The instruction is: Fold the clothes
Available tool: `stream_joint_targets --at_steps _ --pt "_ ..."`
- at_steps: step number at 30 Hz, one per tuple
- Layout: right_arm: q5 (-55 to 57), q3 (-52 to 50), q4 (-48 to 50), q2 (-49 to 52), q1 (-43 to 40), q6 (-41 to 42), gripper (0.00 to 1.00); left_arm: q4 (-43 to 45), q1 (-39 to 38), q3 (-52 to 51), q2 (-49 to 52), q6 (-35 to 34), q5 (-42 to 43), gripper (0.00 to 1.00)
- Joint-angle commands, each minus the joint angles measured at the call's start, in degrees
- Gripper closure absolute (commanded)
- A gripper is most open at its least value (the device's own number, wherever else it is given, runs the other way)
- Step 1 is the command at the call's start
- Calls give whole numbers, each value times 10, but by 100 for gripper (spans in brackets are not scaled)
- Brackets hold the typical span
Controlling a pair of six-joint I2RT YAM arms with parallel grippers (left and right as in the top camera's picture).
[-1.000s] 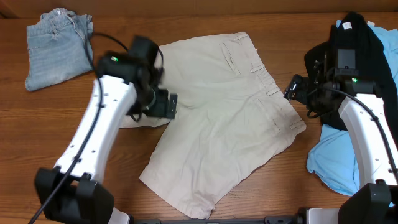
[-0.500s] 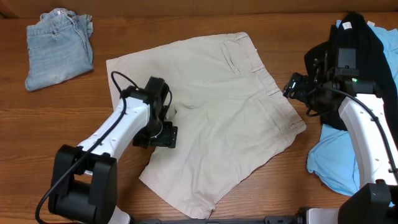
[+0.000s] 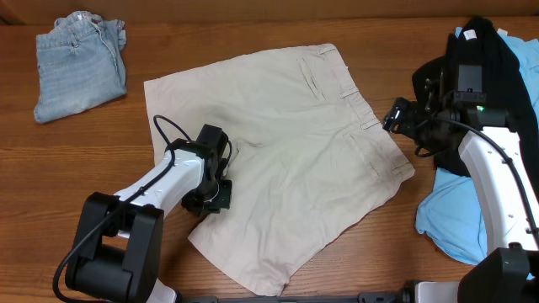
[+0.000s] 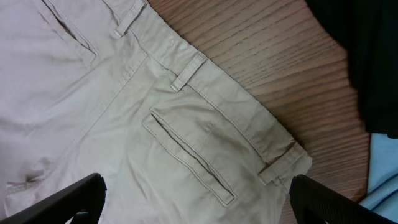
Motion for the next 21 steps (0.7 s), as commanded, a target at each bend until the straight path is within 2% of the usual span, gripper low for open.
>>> stream_joint_targets --at_steps 1,4,9,15,21 --pt "-3 2 5 -7 3 -3 1 3 10 -6 1 -51 -101 96" --pt "-3 2 11 -7 3 -3 0 22 38 -6 1 -69 -140 96" --pt "-4 2 43 -7 3 -2 0 113 112 -5 1 -53 -183 96" --pt "-5 1 74 0 3 -2 0 226 191 -6 1 53 -186 96" --pt "-82 1 150 34 19 -21 1 349 234 -3 1 180 -190 96"
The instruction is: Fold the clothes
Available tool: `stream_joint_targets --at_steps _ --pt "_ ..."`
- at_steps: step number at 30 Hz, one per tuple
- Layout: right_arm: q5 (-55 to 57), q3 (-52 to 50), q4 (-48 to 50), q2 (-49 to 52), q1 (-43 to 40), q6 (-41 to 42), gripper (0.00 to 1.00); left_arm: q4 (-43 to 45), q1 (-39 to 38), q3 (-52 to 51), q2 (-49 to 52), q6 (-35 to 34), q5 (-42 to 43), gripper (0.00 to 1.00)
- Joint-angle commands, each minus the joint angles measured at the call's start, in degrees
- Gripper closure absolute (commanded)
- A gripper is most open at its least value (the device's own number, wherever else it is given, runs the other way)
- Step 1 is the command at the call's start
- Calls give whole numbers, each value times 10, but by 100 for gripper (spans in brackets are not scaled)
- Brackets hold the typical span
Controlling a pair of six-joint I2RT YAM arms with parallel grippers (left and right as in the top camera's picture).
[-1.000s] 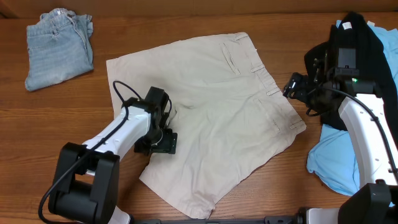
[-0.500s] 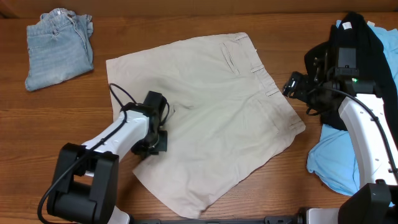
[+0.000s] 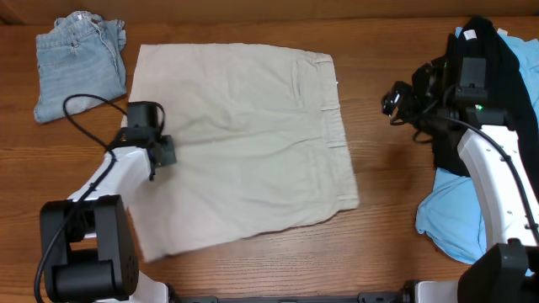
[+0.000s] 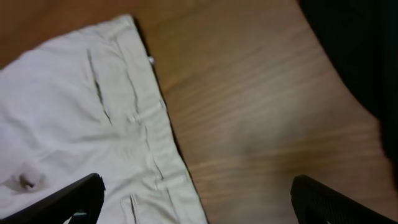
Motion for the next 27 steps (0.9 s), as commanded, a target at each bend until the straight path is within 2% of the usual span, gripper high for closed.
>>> stream_joint_targets --at_steps 1,2,3,4,6,10,13,16,19,23,27 --pt "-50 1 50 32 25 -19 1 53 19 2 5 106 -28 96" --pt "-50 1 72 43 37 -19 1 63 21 6 5 108 -28 96" --pt "-49 1 93 54 47 -19 1 67 21 12 5 108 -28 91" --pt "-50 1 113 65 58 -19 1 68 21 18 5 108 -28 73" --pt "-50 1 159 92 86 -21 1 56 20 36 5 97 -22 0" --pt "-49 2 220 130 139 -72 7 -18 16 82 5 84 -21 0" --pt "-34 2 238 151 180 -139 11 -135 16 145 4 46 -11 0" --pt "14 2 242 167 215 -191 11 -247 16 214 4 32 40 0" --pt "55 2 233 190 243 -226 11 -317 16 270 4 32 104 0" --pt "63 2 210 223 259 -253 11 -340 16 302 4 33 158 0" --pt "67 2 181 261 262 -260 11 -336 16 303 5 33 174 0"
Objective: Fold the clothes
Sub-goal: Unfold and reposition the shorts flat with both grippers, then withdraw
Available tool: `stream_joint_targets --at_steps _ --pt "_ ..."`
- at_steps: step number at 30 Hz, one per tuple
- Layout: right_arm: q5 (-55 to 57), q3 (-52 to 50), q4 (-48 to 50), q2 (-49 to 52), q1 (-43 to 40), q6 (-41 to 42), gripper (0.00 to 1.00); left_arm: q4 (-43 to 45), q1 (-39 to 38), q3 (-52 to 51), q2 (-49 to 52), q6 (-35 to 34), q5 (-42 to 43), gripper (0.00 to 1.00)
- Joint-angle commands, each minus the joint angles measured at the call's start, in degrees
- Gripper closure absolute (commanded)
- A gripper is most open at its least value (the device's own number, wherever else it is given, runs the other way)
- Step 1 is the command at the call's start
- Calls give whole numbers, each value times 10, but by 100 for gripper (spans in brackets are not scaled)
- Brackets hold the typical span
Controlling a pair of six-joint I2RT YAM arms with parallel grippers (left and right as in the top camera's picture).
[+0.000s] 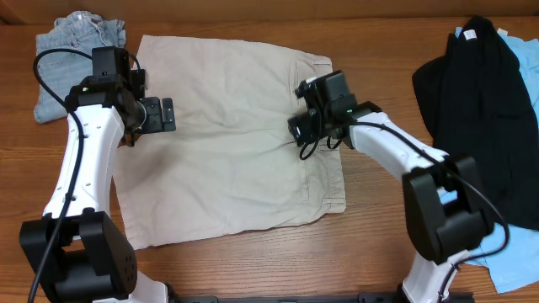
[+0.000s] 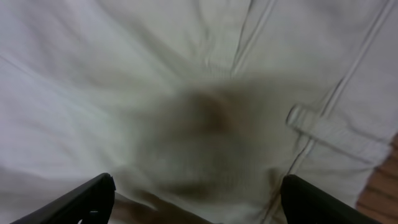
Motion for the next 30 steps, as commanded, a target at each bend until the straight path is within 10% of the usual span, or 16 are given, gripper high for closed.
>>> stream_joint_targets --at_steps 1,30 --pt "19 2 -13 36 2 -26 11 0 -1 10 3 -12 43 0" --pt "45 43 49 106 -110 43 0 76 -46 10 62 -16 43 0"
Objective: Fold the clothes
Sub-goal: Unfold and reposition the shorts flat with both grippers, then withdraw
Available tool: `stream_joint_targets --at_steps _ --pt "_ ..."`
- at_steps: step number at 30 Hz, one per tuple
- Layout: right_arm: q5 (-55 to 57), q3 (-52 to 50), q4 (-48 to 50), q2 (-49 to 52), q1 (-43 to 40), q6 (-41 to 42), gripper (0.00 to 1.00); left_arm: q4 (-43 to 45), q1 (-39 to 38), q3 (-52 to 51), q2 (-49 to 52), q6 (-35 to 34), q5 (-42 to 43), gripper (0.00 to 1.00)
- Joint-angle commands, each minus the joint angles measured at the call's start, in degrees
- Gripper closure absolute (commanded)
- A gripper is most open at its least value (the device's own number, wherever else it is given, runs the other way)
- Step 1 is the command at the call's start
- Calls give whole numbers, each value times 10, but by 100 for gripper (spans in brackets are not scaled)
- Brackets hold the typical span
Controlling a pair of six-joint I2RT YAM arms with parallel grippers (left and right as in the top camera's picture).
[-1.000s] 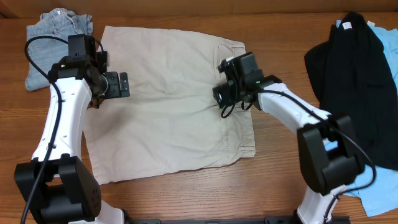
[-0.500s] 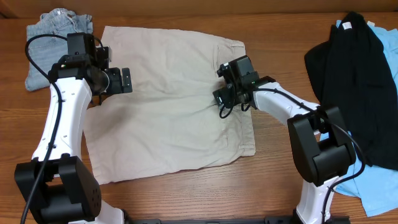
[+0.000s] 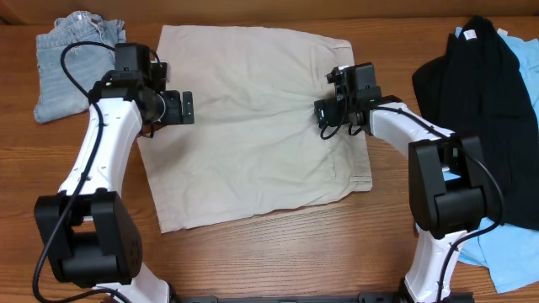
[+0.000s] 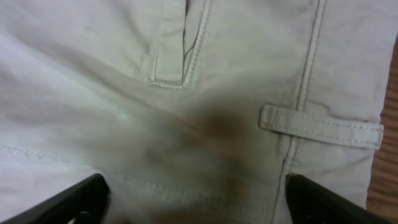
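Observation:
The beige shorts (image 3: 253,126) lie spread flat across the middle of the table, waistband to the right. My left gripper (image 3: 174,108) sits on their left edge; its jaw state is hidden from above. My right gripper (image 3: 328,110) rests low on the cloth just inside the waistband. In the right wrist view the right gripper (image 4: 199,208) is open, its fingers (image 4: 78,199) wide apart with cloth filling the frame. A belt loop (image 4: 320,126) and a pocket slit (image 4: 186,43) show there.
A folded pair of light blue jeans (image 3: 80,63) lies at the back left. A black garment (image 3: 484,101) is piled at the right over a light blue one (image 3: 472,244). Bare wooden table (image 3: 269,261) runs along the front.
The shorts now lie a little farther right and back. Both grippers have moved right along with them, the right one nearer the waistband. The right gripper is still open.
The shorts first lay skewed, my left gripper on their lower left and my right one open off their right corner. Then they lay squared up farther left. Later both grippers were on the cloth, and now the shorts sit more to the right.

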Motion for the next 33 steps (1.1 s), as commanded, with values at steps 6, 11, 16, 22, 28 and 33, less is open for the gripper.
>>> stream_joint_targets --at_steps 6,11,16,22,28,33 --pt "-16 198 -218 12 -10 70 0 -108 -3 104 5 -59 6 0" --pt "-50 414 -443 -21 -10 73 0 -311 -4 263 5 -170 7 0" --pt "-99 583 -617 -58 -10 74 0 -431 -11 362 -20 -180 4 0" --pt "-103 627 -693 -128 -11 102 0 -463 -25 362 -130 -192 -1 0" --pt "-100 627 -755 -161 -11 157 0 -492 -63 337 -240 -244 -69 1" --pt "-64 615 -798 -164 -10 189 1 -494 -72 252 -314 -326 -116 0"
